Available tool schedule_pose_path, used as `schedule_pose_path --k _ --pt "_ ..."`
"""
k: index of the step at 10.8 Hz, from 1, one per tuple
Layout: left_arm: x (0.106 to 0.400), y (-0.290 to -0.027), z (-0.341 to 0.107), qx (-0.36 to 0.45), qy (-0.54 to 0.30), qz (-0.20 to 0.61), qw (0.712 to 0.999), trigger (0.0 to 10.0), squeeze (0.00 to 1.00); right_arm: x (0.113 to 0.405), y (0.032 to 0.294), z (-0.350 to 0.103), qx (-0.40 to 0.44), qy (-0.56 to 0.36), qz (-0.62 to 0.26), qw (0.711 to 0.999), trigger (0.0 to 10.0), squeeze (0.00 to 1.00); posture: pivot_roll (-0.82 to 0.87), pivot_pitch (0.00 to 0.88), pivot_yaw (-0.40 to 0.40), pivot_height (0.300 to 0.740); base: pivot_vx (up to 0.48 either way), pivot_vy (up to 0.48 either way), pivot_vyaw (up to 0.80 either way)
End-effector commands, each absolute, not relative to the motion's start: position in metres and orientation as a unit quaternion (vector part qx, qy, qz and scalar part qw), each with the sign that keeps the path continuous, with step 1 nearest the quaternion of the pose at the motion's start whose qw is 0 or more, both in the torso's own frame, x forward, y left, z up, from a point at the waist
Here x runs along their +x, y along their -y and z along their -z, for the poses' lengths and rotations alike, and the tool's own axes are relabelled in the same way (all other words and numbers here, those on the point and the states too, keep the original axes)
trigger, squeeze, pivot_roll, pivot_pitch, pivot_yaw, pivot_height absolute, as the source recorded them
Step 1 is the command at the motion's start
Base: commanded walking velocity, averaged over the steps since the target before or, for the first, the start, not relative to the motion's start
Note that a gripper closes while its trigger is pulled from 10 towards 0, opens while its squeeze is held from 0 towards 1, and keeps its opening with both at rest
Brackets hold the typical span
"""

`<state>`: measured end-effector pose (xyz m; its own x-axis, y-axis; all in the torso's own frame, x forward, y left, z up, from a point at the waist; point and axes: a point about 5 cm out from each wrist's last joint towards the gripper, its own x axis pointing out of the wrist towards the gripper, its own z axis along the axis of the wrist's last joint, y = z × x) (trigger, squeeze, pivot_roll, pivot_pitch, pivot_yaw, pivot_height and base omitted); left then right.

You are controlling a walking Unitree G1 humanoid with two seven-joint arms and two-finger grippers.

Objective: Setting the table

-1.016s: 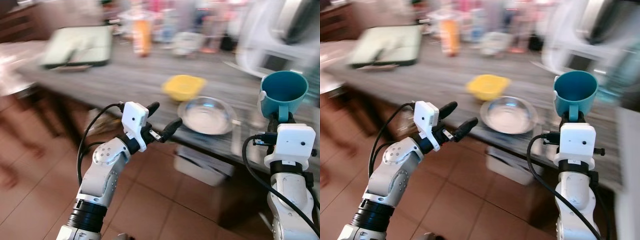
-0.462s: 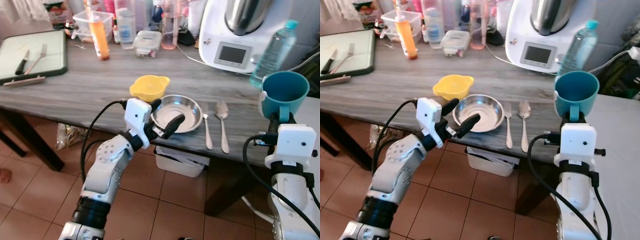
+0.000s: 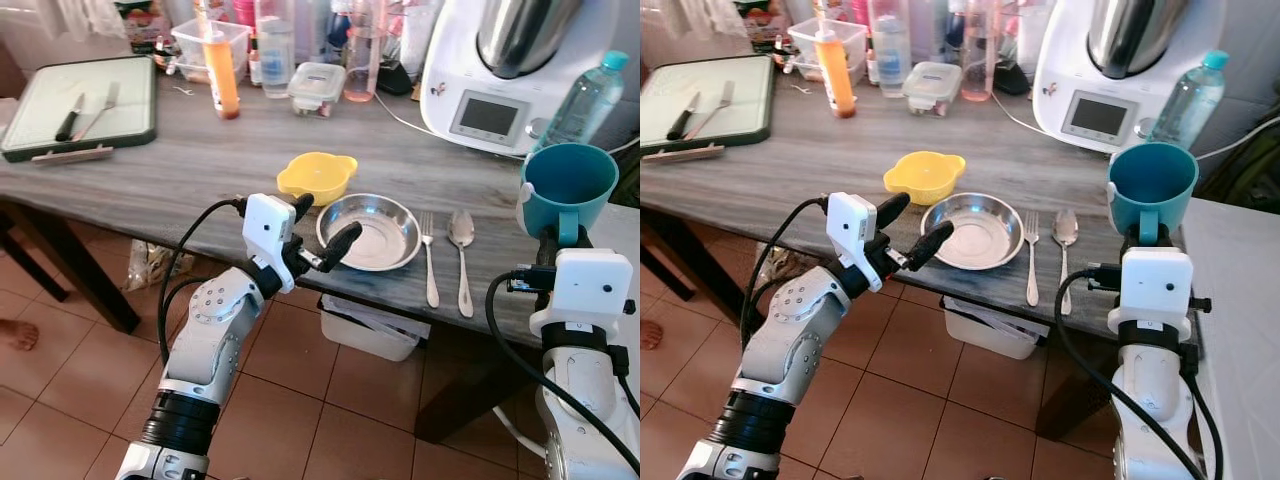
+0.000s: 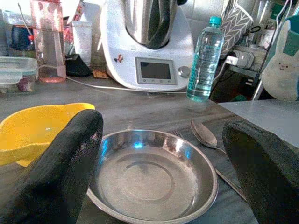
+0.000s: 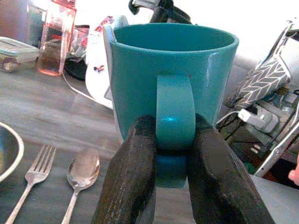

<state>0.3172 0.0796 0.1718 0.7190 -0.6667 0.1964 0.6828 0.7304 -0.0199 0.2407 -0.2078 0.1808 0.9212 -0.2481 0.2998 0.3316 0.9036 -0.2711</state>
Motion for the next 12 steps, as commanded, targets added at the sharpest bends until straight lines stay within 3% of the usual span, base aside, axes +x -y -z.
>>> schedule_pose_path --k 1,12 --pt "0.317 -0.078 -0.1756 -0.04 0.098 0.371 0.922 10.0 0.0 0.2377 0.2097 -0.1868 -0.165 0.14 0.154 0.964 10.0 0.0 0.07 0.108 -0.018 0.74 0.0 0.0 0.0" --pt "0.3166 -0.0768 -0.1747 -0.034 0.1 0.371 0.923 10.0 0.0 0.2356 0.2112 -0.1873 -0.172 0.14 0.155 0.963 10.0 0.0 0.06 0.111 -0.021 0.74 0.263 0.0 0.0"
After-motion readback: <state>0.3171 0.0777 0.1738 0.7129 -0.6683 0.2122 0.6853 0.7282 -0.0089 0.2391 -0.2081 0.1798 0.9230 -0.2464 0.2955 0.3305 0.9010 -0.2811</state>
